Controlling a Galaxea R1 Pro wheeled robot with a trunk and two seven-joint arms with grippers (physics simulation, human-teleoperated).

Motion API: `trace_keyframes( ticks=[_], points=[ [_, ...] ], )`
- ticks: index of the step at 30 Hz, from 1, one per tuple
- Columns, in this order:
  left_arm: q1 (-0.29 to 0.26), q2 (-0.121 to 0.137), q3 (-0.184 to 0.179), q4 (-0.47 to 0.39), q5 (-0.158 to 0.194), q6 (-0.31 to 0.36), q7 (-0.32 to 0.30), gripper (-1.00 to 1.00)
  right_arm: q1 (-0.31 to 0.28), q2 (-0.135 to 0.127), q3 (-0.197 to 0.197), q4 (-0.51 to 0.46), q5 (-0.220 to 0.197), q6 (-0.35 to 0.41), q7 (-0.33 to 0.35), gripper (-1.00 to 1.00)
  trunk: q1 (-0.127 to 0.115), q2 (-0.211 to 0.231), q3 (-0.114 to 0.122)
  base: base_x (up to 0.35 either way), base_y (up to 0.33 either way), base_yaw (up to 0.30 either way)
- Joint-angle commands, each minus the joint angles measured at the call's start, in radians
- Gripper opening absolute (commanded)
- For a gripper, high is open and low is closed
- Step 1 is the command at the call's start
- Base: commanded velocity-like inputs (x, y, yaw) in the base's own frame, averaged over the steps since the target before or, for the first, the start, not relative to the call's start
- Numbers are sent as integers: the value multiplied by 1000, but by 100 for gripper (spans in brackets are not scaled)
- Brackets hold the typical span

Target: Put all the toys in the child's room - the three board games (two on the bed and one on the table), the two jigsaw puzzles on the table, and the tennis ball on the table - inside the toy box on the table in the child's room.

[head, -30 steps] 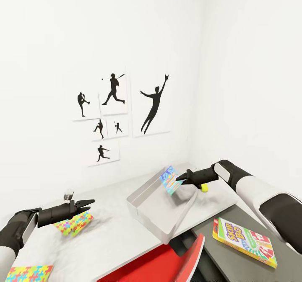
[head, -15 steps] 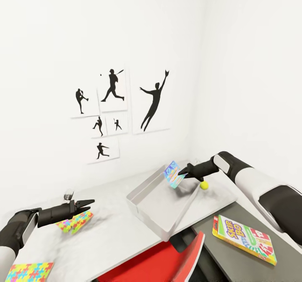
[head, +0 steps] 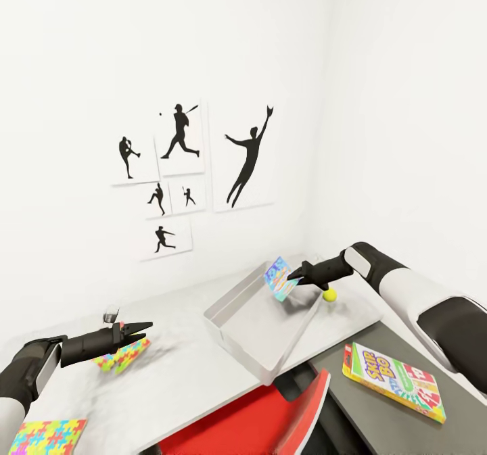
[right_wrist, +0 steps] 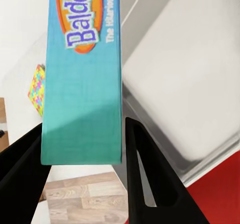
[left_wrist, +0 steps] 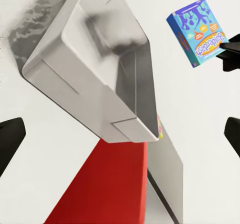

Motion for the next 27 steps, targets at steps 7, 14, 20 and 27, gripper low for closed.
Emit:
trace_keyframes(
  ticks=[7,14,20,27],
  points=[
    [0,0,1,0,2,10,-2,100,-5,-3,4,-1,7,-6,10,-100,0,-1,-12,0,0,0],
    [0,15,4,0,2,14,-3,100,-27,-3,4,-2,7,-11,11,-100,0,-1,-23,0,0,0],
    [-60,47,4,-68,0,139,0,100,-31,-4,4,-45,9,-12,10,-100,0,-1,-33,0,0,0],
    [-138,76,5,-92,-1,203,4,100,-64,6,4,-56,9,-13,9,-100,0,-1,-45,0,0,0]
  ],
)
